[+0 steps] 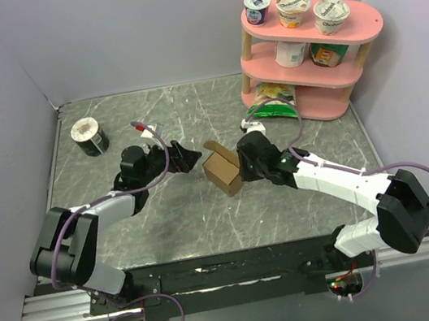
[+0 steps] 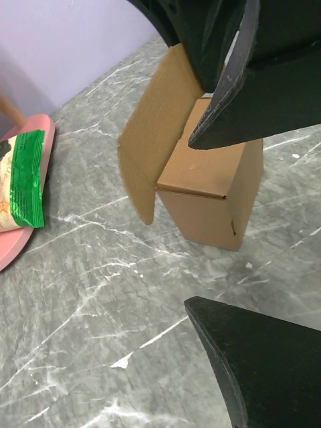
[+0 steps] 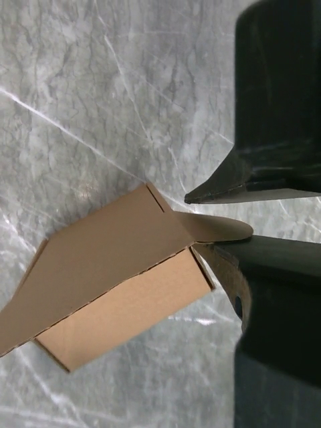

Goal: Fold the paper box

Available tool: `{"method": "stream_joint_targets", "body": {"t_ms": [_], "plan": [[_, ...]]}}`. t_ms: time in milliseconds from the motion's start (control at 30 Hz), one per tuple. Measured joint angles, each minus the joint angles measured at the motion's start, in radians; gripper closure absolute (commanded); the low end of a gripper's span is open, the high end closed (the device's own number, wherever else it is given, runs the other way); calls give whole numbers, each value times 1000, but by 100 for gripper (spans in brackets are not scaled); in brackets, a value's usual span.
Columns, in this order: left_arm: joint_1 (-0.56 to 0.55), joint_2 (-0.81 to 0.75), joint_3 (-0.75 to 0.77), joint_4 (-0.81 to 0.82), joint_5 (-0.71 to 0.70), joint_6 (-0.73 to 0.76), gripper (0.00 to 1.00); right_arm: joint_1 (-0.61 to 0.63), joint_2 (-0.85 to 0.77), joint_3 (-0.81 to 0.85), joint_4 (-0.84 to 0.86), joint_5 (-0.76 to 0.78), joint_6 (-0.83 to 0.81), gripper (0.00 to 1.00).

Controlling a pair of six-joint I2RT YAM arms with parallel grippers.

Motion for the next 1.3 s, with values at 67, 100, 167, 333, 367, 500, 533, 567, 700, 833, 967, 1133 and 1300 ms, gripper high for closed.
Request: {"method": "stream_joint_targets", "body": {"t_ms": [67, 100, 167, 333, 367, 500, 533, 567, 700, 833, 967, 1133, 1300], "plan": [[0, -19, -14, -6, -8, 1, 1, 2, 8, 1, 0, 8, -18, 76], [0, -27, -19, -9, -10, 1, 1, 2, 9, 1, 0, 9, -31, 76], [0, -49, -34, -21, -12, 1, 1, 2, 12, 5, 5, 7, -71, 78], [0, -114, -76, -23, -7, 0, 1, -12, 28, 10, 63, -39, -202, 80], [0, -128, -85, -25, -4, 0, 1, -20, 29, 10, 80, -61, -233, 80], [0, -179, -108, -46, 0, 2, 1, -84, 35, 10, 143, -178, -357, 82], [0, -188, -110, -51, -2, 3, 1, -102, 35, 10, 156, -211, -388, 83], [0, -194, -111, -56, -5, 6, 1, -117, 37, 10, 168, -240, -415, 84], [0, -208, -109, -97, -31, 28, 1, -166, 47, 10, 200, -346, -520, 85], [0, -205, -104, -130, -47, 45, 1, -184, 74, 20, 214, -432, -600, 86], [-1, -174, -73, -144, -63, 74, 11, -194, 106, 45, 214, -494, -649, 86], [-3, -120, -24, -157, -74, 111, 26, -206, 144, 64, 214, -536, -673, 86], [-11, -105, -16, -167, -79, 123, 32, -209, 151, 69, 203, -538, -672, 85]]}}
